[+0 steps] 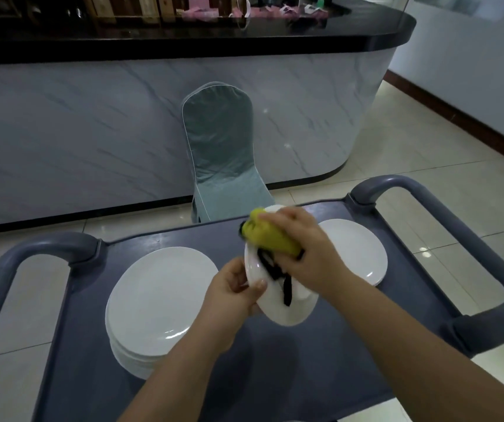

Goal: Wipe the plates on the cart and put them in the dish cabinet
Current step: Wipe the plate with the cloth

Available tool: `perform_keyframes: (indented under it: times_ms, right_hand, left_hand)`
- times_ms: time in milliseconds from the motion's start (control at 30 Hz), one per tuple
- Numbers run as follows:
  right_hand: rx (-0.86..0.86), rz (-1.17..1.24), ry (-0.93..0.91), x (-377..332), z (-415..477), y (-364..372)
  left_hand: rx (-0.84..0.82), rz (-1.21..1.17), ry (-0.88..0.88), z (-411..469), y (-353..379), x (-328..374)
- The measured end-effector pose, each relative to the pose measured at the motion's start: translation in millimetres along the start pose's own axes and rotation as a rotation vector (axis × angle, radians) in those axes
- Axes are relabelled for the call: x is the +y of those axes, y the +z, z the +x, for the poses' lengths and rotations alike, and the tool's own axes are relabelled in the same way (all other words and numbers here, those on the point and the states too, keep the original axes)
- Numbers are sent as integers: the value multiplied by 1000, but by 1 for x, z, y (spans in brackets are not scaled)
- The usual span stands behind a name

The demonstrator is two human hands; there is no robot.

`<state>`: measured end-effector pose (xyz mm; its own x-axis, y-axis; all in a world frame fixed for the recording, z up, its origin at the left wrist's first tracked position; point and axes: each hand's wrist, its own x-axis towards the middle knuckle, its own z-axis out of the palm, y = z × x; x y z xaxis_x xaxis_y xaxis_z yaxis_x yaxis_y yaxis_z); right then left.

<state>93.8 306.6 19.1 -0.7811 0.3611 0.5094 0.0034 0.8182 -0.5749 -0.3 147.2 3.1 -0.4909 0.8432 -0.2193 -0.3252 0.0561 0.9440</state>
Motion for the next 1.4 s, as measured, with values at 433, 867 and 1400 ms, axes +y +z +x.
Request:
perform_keyframes:
  times_ms: [433,867,1400]
  right_hand:
    - [-75,-3,72,10,29,-1]
    - [-7,-161,-9,-4,-59,40]
    - [350,87,404,33,-64,-17]
  left_hand:
    - [-1,-82,-58,2,-3,-5]
    - [260,-701,-171,39,0,-3]
    - [37,-538,-63,22,-6,3]
